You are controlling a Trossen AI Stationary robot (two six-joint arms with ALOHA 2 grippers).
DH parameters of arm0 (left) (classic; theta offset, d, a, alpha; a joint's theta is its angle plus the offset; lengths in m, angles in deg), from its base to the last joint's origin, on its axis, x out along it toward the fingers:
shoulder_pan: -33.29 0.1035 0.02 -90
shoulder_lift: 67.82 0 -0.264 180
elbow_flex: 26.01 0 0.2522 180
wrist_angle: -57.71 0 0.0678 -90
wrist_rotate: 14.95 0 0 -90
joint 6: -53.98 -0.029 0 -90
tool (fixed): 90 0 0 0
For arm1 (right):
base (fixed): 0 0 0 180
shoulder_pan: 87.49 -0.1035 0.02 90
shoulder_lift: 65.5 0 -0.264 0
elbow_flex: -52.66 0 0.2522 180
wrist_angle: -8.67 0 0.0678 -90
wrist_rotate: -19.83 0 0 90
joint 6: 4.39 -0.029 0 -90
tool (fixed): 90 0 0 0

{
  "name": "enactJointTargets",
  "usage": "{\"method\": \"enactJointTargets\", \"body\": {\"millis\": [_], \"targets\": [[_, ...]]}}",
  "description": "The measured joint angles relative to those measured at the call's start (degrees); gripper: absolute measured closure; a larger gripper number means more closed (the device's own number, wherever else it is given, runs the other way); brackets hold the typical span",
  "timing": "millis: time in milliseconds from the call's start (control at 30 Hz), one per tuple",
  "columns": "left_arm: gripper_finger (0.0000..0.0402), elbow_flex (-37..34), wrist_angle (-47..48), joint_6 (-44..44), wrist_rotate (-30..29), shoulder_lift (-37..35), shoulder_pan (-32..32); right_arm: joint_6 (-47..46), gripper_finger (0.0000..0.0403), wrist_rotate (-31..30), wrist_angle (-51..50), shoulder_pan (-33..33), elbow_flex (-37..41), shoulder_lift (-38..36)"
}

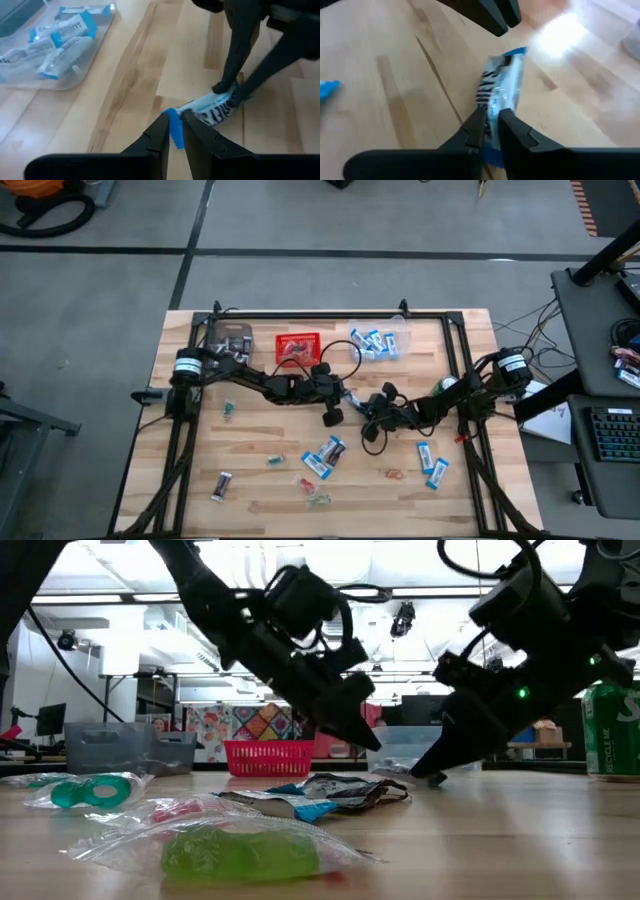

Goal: Sort candy
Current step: Put the white chocolate into the transparent bin

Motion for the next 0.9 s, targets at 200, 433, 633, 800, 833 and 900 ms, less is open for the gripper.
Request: {"method": "enactJointTargets", "body": {"millis": [200,433,633,800,833,900], "targets": [[0.0365,-0.7,4.5,-1.1,-0.2,-6.5,0.0,0.3,0.0396,-0.2,-0.5,0.0,0.0,-4.2],[0.0365,-0.8,10.5,-4.3,-0.4,-17.4,-0.5,0.8,0.0397,-1.2,-0.6,0.0,-0.7,-7.3],[0.0365,-1.1,14.7,-4.6,-0.5,-25.1,-3.3,4.7,0.0396,-2.1,-0.3,-0.1,-3.1,-8.2],[0.0365,-3.5,15.3,-4.6,-0.5,-28.2,-7.9,6.9,0.0395,-2.2,-3.6,0.1,-6.5,-8.3],[0.0365,-4.4,15.4,-4.4,-0.5,-28.5,-9.0,6.1,0.0395,-2.2,-6.5,0.3,-7.3,-8.4],[0.0365,-5.6,15.4,-3.9,-0.5,-28.6,-11.2,2.6,0.0395,-1.7,-13.9,0.6,-9.6,-8.4]]}}
